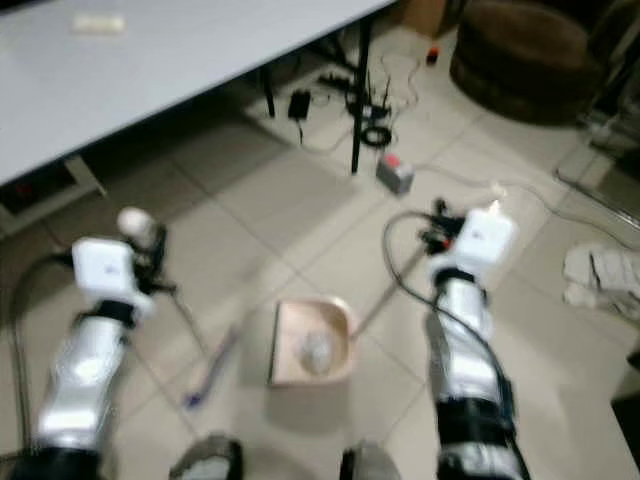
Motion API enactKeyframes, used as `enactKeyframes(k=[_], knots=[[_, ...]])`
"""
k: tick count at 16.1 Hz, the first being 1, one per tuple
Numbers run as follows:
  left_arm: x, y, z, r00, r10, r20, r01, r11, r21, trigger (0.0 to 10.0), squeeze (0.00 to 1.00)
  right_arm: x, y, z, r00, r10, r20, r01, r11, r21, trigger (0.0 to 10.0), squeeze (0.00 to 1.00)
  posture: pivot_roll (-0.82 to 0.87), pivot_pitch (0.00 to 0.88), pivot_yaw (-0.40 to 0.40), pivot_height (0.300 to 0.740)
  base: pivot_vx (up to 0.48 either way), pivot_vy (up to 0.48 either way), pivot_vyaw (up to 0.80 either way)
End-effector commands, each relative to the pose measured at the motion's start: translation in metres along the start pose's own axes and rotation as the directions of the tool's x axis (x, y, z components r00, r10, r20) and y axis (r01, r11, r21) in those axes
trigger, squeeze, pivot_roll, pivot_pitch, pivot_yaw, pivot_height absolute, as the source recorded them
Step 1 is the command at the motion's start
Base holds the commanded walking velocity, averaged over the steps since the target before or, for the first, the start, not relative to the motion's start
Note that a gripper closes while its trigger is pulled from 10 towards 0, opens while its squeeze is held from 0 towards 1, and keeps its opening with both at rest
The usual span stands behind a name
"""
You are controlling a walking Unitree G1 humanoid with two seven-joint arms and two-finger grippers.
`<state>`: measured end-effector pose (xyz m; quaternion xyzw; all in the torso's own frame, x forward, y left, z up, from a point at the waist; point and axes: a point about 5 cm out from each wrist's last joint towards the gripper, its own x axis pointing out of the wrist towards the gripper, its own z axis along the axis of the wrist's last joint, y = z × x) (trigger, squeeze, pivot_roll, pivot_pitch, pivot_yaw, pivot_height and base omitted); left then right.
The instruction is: Sweep floor
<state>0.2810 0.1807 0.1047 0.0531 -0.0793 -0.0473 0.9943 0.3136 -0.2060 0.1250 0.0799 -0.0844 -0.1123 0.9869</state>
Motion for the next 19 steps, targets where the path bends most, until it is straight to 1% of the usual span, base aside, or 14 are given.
enactKeyframes(k=[1, 3, 7, 9, 12, 15, 19], knots=[[0.001, 0.005, 0.006, 1.000, -0.001, 0.024, 0.001, 1.000, 0.001, 10.0, 0.00, 0.005, 0.005, 0.013, 0.999, 0.012, 0.046, -0.012, 1.000, -0.003, 10.0, 0.00, 0.02, 0.106, 0.026, 0.740, 0.000, 0.000, 0.00], [0.001, 0.006, 0.006, 1.000, -0.006, 0.013, 0.006, 1.000, 0.005, 10.0, 0.00, 0.008, 0.007, 0.015, 0.999, 0.013, 0.043, -0.013, 1.000, -0.007, 10.0, 0.00, 0.02, 0.103, 0.027, 0.740, -0.148, 0.000, 0.00], [0.000, 0.007, 0.007, 1.000, -0.017, 0.012, 0.017, 1.000, 0.017, 10.0, 0.00, 0.015, 0.013, 0.024, 0.998, 0.034, 0.045, -0.035, 0.999, 0.033, 10.0, 0.00, 0.03, 0.100, 0.025, 0.740, -0.382, 0.000, 0.00], [0.000, 0.008, 0.008, 1.000, -0.016, 0.013, 0.016, 1.000, 0.022, 10.0, 0.00, 0.019, 0.012, 0.031, 0.998, 0.021, 0.053, -0.025, 0.997, 0.078, 10.0, 0.00, 0.03, 0.106, 0.026, 0.740, -0.352, 0.000, 0.00], [0.000, 0.010, 0.009, 1.000, -0.015, 0.011, 0.015, 1.000, 0.026, 10.0, 0.00, 0.023, 0.010, 0.038, 0.998, 0.007, 0.059, -0.014, 0.993, 0.119, 10.0, 0.00, 0.04, 0.108, 0.026, 0.740, -0.342, 0.000, 0.00], [-0.001, 0.009, 0.009, 1.000, -0.015, 0.008, 0.015, 1.000, 0.026, 10.0, 0.00, 0.027, 0.005, 0.040, 0.999, -0.022, 0.046, 0.012, 0.981, 0.195, 10.0, 0.00, 0.04, 0.109, 0.024, 0.740, -0.336, 0.000, 0.00], [-0.006, 0.010, 0.006, 1.000, -0.010, -0.001, 0.010, 1.000, 0.026, 10.0, 0.00, 0.031, 0.001, 0.046, 0.999, -0.033, 0.043, 0.022, 0.971, 0.237, 10.0, 0.00, 0.04, 0.113, 0.019, 0.740, -0.336, 0.000, 0.00]])
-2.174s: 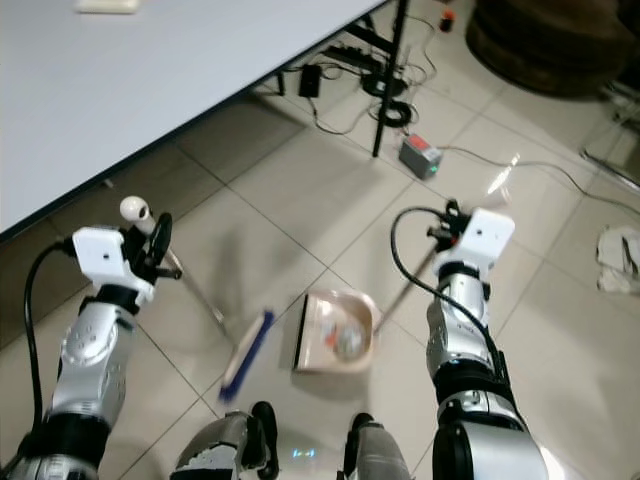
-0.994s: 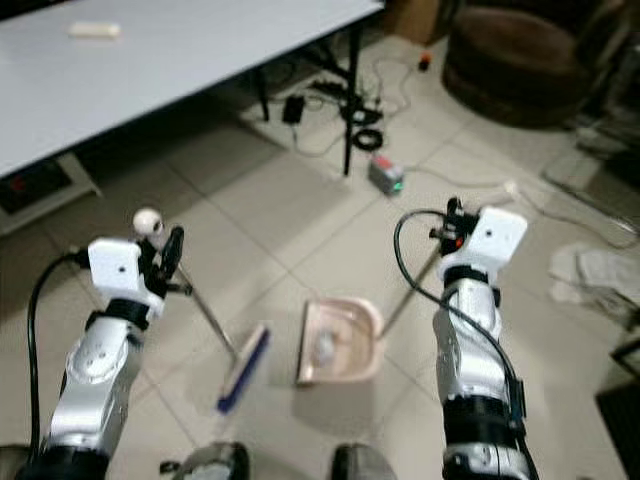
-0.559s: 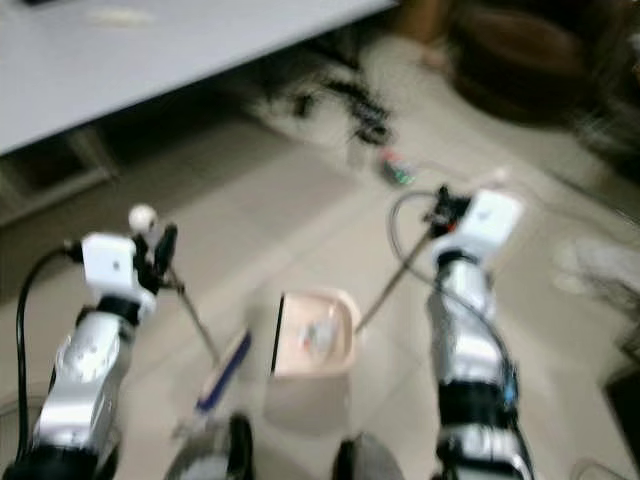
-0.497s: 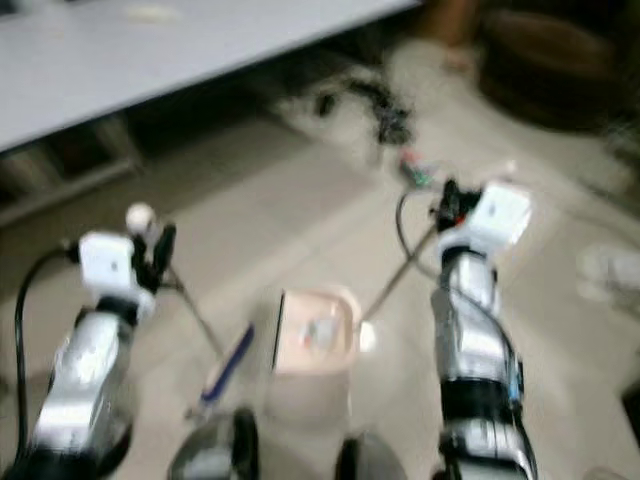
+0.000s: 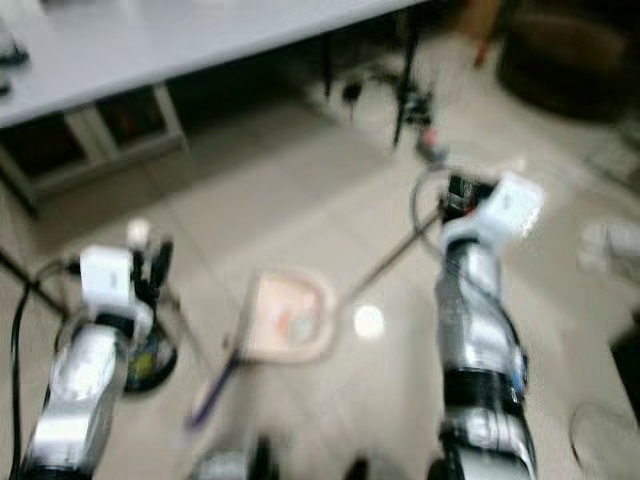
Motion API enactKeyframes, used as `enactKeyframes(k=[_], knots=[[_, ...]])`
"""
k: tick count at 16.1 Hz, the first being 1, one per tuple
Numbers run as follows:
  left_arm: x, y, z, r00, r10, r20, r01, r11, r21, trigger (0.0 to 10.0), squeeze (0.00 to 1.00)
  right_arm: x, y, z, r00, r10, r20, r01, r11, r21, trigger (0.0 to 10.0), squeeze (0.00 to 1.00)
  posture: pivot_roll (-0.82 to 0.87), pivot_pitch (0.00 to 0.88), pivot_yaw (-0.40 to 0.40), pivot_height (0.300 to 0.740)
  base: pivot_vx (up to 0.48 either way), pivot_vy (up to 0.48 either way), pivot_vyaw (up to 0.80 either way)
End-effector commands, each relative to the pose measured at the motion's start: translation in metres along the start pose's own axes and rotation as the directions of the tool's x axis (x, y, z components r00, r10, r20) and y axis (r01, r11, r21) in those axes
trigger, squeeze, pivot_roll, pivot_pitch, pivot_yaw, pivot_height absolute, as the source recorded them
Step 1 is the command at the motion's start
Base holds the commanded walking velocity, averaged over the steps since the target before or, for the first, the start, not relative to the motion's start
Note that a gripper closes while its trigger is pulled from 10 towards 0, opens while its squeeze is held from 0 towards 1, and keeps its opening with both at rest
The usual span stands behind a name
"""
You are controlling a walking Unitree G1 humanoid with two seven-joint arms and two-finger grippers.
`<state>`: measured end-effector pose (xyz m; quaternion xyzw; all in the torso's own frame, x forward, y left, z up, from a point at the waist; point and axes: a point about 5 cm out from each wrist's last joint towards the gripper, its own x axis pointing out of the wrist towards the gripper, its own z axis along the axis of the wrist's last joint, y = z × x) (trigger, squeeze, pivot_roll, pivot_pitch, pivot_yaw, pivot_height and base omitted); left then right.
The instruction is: Sweep floor
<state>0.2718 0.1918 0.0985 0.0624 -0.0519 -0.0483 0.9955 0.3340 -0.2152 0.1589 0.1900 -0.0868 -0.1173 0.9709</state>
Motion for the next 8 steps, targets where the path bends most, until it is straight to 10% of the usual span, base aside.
enactKeyframes(k=[1, 8], knots=[[0.003, 0.001, 0.011, 0.999, 0.001, 0.047, -0.001, 1.000, 0.011, 10.0, 0.00, 0.005, 0.004, 0.018, 0.998, 0.020, 0.062, -0.021, 1.000, 0.014, 10.0, 0.00, 0.05, 0.116, 0.018, 0.740, -0.337, 0.000, 0.00], [-0.004, 0.003, 0.007, 1.000, 0.014, 0.024, -0.015, 1.000, 0.025, 10.0, 0.00, 0.014, 0.013, 0.033, 0.995, 0.069, 0.076, -0.073, 0.996, 0.046, 10.0, 0.00, 0.06, 0.121, 0.014, 0.740, -0.280, 0.000, 0.00]])
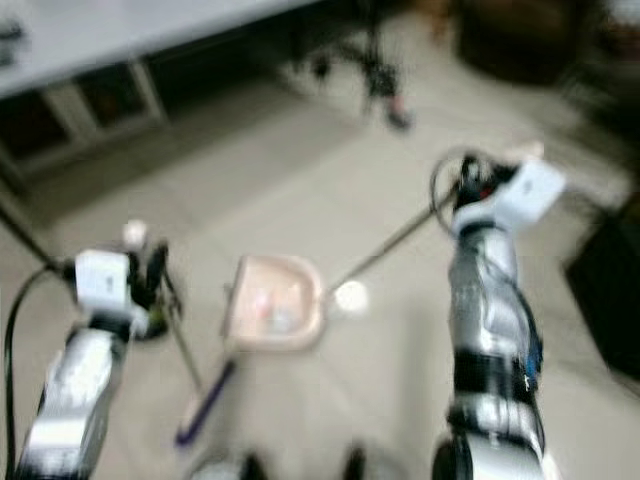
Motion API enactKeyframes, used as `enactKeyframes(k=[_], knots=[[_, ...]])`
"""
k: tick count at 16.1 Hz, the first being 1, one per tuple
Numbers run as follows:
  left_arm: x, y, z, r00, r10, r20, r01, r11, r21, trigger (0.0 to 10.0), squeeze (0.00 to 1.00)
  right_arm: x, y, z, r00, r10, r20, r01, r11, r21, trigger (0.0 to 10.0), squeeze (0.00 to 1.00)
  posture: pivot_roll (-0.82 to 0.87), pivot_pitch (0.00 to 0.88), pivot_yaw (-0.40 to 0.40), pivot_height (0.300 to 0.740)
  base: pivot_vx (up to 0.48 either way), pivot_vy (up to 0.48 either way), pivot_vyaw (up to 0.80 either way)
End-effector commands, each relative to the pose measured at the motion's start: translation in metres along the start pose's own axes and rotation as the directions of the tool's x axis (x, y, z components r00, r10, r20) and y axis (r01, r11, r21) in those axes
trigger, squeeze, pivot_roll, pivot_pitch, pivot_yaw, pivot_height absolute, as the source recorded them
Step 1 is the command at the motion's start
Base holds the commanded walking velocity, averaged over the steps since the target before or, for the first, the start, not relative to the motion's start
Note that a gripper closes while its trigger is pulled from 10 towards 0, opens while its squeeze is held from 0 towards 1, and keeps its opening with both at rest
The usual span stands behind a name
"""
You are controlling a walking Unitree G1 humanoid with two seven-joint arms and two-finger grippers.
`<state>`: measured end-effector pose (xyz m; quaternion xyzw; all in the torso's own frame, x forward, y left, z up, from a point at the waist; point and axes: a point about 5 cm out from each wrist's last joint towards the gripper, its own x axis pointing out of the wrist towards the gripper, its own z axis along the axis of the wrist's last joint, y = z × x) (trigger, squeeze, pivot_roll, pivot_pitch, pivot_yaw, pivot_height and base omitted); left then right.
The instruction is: Sweep floor
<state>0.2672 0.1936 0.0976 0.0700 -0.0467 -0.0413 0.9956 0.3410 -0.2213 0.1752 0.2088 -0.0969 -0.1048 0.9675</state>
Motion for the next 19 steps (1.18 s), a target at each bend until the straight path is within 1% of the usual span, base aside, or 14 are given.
enactKeyframes(k=[1, 4, 6, 9, 11, 14, 19], knots=[[0.001, 0.005, 0.005, 0.999, 0.031, 0.015, -0.032, 0.999, 0.026, 10.0, 0.00, 0.005, 0.014, 0.019, 0.996, 0.054, 0.072, -0.054, 0.998, 0.011, 10.0, 0.00, 0.06, 0.123, 0.013, 0.740, 0.000, 0.000, 0.00], [0.001, 0.008, 0.005, 0.998, 0.067, 0.013, -0.067, 0.997, 0.037, 10.0, 0.00, 0.007, 0.018, 0.023, 0.995, 0.056, 0.084, -0.058, 0.998, 0.019, 10.0, 0.00, 0.06, 0.124, 0.011, 0.740, 0.000, 0.000, 0.00], [0.002, 0.010, 0.009, 0.995, 0.092, 0.033, -0.093, 0.994, 0.048, 10.0, 0.00, 0.009, 0.019, 0.026, 0.994, 0.053, 0.094, -0.055, 0.998, 0.027, 10.0, 0.00, 0.07, 0.126, 0.012, 0.740, 0.000, 0.000, 0.00], [0.002, 0.013, 0.009, 0.993, 0.109, 0.036, -0.111, 0.992, 0.051, 10.0, 0.00, 0.011, 0.020, 0.027, 0.994, 0.046, 0.097, -0.050, 0.998, 0.046, 10.0, 0.00, 0.07, 0.121, 0.010, 0.740, 0.000, 0.000, 0.00], [-0.001, 0.015, 0.009, 0.993, 0.114, 0.034, -0.116, 0.992, 0.057, 10.0, 0.00, 0.012, 0.025, 0.028, 0.993, 0.058, 0.100, -0.062, 0.998, 0.031, 10.0, 0.00, 0.07, 0.120, 0.009, 0.740, 0.000, 0.000, 0.00], [-0.005, 0.016, 0.006, 0.993, 0.116, 0.026, -0.117, 0.991, 0.067, 10.0, 0.00, 0.014, 0.031, 0.029, 0.991, 0.075, 0.108, -0.078, 0.997, 0.024, 10.0, 0.00, 0.08, 0.121, 0.006, 0.740, 0.350, 0.000, 0.00], [-0.007, 0.017, 0.007, 0.993, 0.111, 0.027, -0.113, 0.991, 0.069, 10.0, 0.00, 0.016, 0.034, 0.027, 0.992, 0.074, 0.103, -0.078, 0.996, 0.033, 10.0, 0.00, 0.09, 0.116, -0.002, 0.740, 0.431, 0.000, 0.66]])
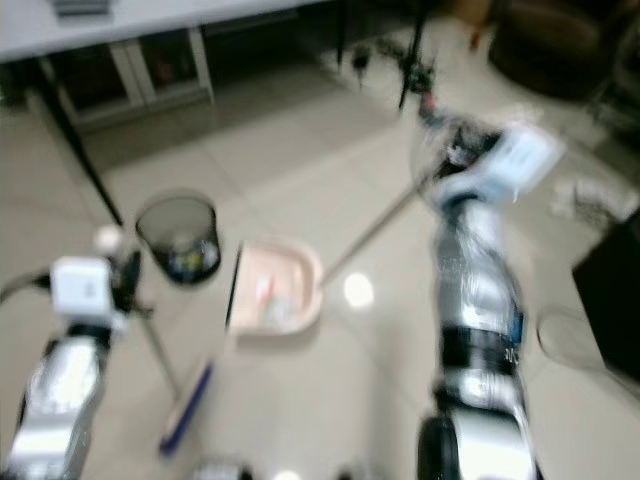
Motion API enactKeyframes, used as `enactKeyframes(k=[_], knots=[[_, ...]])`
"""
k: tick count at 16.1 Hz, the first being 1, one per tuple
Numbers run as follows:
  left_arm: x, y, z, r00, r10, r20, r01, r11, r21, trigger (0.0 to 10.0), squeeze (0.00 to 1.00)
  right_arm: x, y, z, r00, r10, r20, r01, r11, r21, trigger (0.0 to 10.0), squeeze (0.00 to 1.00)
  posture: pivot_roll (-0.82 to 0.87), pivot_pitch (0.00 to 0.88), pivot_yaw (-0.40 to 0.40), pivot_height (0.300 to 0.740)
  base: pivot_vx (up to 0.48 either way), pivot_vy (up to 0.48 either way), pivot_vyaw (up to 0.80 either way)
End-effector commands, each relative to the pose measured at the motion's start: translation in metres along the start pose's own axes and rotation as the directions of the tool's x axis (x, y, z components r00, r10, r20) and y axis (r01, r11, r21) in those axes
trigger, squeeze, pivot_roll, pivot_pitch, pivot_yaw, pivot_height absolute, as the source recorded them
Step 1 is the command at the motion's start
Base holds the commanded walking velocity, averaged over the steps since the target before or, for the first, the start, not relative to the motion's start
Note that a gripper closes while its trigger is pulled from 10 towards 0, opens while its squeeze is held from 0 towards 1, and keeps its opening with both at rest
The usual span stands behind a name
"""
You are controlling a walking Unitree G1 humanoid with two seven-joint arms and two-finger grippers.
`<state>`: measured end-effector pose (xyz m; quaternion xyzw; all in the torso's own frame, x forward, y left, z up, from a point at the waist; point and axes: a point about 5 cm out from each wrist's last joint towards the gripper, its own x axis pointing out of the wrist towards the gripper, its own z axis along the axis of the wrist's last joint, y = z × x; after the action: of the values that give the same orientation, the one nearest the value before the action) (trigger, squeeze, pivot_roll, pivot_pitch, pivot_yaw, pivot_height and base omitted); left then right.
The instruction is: Sweep floor
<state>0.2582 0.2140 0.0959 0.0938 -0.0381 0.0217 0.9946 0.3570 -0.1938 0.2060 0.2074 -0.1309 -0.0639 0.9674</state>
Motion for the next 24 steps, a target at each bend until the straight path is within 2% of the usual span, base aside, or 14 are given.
enactKeyframes(k=[1, 4, 10, 17, 22, 24], knots=[[0.002, -0.002, 0.011, 0.999, -0.009, 0.052, 0.008, 1.000, 0.014, 10.0, 0.00, 0.003, -0.006, 0.014, 0.998, -0.021, 0.054, 0.020, 1.000, 0.025, 10.0, 0.00, 0.09, 0.114, -0.003, 0.740, 0.446, 0.000, 0.68], [0.001, -0.003, 0.011, 0.998, -0.012, 0.054, 0.012, 1.000, 0.013, 10.0, 0.00, 0.005, -0.005, 0.014, 0.998, -0.019, 0.055, 0.017, 0.999, 0.031, 10.0, 0.00, 0.10, 0.109, -0.007, 0.740, 0.444, 0.000, 0.43], [-0.002, -0.005, 0.010, 0.998, -0.034, 0.055, 0.033, 0.999, 0.017, 10.0, 0.00, 0.011, -0.002, 0.021, 0.996, -0.016, 0.093, 0.010, 0.998, 0.065, 10.0, 0.00, 0.10, 0.103, -0.010, 0.740, 0.451, 0.000, 0.00], [-0.011, -0.004, -0.005, 0.999, -0.053, 0.002, 0.052, 0.997, 0.052, 10.0, 0.00, 0.018, 0.006, 0.031, 0.993, 0.025, 0.117, -0.032, 0.998, 0.060, 10.0, 0.00, 0.11, 0.104, -0.007, 0.740, 0.480, 0.000, 0.00], [-0.013, -0.004, -0.005, 0.999, -0.050, 0.003, 0.050, 0.997, 0.056, 10.0, 0.00, 0.021, 0.008, 0.031, 0.992, 0.027, 0.122, -0.036, 0.997, 0.070, 10.0, 0.00, 0.12, 0.112, -0.013, 0.740, 0.480, 0.000, 0.55], [-0.014, -0.005, -0.005, 0.999, -0.051, 0.003, 0.051, 0.997, 0.058, 10.0, 0.00, 0.022, 0.005, 0.031, 0.992, 0.010, 0.124, -0.022, 0.996, 0.090, 10.0, 0.00, 0.12, 0.112, -0.014, 0.740, 0.480, 0.000, 0.00]])
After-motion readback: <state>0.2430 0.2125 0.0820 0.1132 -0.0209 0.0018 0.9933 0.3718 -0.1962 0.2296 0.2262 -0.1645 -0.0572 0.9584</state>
